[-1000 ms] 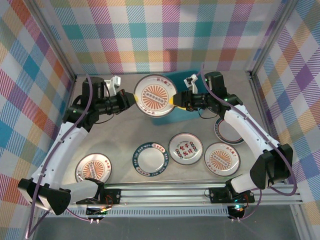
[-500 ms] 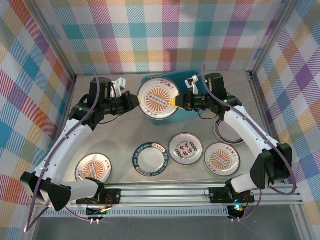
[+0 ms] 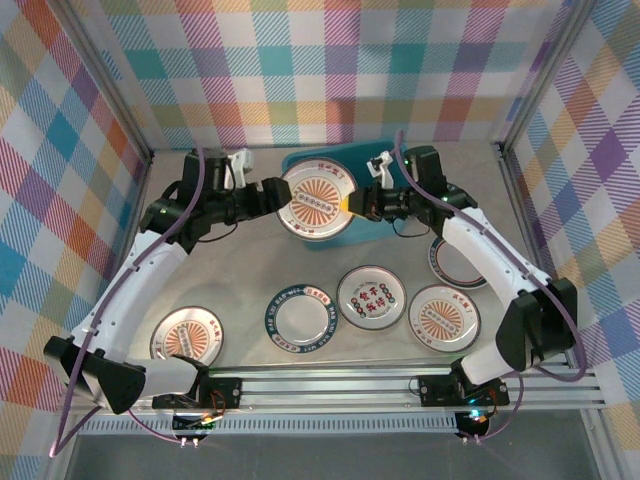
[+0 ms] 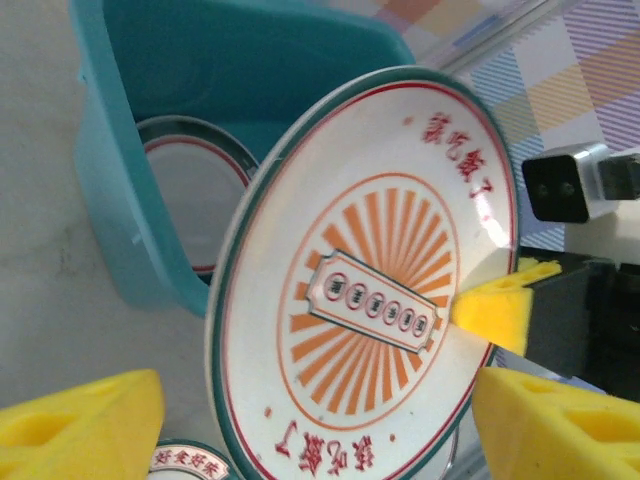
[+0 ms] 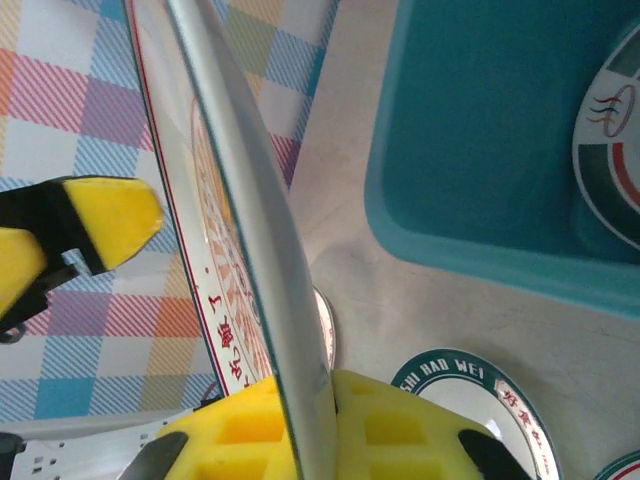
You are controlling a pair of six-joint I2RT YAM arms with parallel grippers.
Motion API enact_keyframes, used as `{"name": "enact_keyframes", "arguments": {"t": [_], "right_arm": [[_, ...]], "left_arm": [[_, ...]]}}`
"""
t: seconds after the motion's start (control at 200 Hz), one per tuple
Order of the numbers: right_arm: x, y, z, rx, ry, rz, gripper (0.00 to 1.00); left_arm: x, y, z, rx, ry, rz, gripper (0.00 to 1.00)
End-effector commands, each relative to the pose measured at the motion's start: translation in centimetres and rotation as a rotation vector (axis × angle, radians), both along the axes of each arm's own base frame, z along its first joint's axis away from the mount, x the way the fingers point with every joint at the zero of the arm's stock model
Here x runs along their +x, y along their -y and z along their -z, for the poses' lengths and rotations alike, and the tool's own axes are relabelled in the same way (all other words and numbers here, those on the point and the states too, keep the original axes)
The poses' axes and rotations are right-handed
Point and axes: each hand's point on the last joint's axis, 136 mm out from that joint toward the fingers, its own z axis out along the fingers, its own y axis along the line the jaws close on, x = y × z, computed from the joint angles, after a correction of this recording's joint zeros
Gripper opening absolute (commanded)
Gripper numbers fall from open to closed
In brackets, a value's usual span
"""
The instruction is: Place the plates into the plastic bin on the countertop
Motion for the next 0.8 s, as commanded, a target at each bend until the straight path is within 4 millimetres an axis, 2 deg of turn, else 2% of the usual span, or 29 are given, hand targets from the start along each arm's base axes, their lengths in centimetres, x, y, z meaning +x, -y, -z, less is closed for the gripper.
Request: {"name": "enact_keyframes", "arguments": {"t": [0.0, 0.11, 0.185, 0.29, 0.395, 0.525, 0.695, 0.795], "right_arm": [[1.9, -0.1, -2.7, -0.024, 0.118, -0.005, 0.01], [4.4, 0.3, -3.6, -0.014, 0.141, 0.017, 0.0], [6.4, 1.0, -4.0, -0.01, 0.146, 0.043, 0.0], [9.1, 1.9, -3.2, -0.076, 0.151, 0.078, 0.0], [10.9, 2.4, -1.9, -0.134, 0.123, 0.07, 0.0], [12.4, 2.9, 0.7, -0.235, 0.112, 0.056, 0.0], [12.9, 2.5, 4.1, -0.252, 0.044, 0.014, 0.0], [12.9, 2.1, 5.9, -0.246, -0.005, 0.003, 0.0]], "left_arm": [[0.3, -2.3, -2.7, 0.071, 0.116, -0.083, 0.86], [1.0, -3.5, -2.7, 0.092, 0.135, -0.125, 0.87], [1.6, -3.8, -2.0, 0.098, 0.122, -0.134, 0.87], [2.4, -4.1, -0.5, 0.113, 0.091, -0.144, 0.87], [3.2, -4.2, 1.0, 0.121, 0.061, -0.144, 0.87], [4.0, -4.3, 2.9, 0.142, 0.023, -0.144, 0.87], [4.6, -4.4, 5.2, 0.158, -0.029, -0.135, 0.87], [4.8, -4.6, 5.8, 0.166, -0.04, -0.133, 0.87]]}}
